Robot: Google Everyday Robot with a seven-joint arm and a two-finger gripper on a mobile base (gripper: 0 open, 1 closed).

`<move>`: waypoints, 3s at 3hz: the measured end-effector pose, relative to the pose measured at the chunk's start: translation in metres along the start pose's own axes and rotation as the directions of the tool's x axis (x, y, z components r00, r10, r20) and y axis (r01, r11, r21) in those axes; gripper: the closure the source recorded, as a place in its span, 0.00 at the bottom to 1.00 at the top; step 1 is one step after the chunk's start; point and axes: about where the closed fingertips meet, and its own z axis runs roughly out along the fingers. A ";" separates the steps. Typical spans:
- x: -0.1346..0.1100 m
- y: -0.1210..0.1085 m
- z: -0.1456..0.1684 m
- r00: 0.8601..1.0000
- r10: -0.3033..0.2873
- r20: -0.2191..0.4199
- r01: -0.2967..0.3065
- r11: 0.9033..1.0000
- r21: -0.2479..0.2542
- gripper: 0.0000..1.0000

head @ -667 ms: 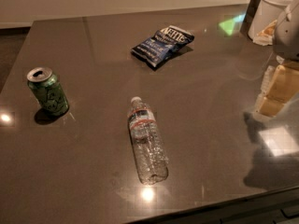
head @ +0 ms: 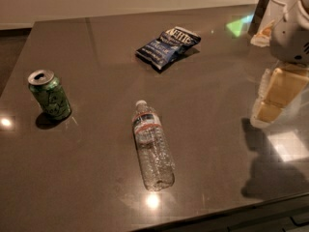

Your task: Place water bottle upright

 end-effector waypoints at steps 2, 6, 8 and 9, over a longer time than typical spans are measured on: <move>-0.063 0.031 0.007 1.000 -0.012 -0.029 0.011 0.999 -0.033 0.00; -0.119 0.045 0.057 0.924 0.365 -0.111 -0.370 0.929 -0.027 0.00; -0.131 0.058 0.073 0.907 0.400 -0.132 -0.404 0.915 -0.004 0.00; -0.140 0.055 0.076 0.899 0.413 -0.146 -0.420 0.908 -0.016 0.00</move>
Offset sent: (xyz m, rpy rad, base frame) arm -0.0234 0.1059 -0.0176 -0.0402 0.1216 -0.0117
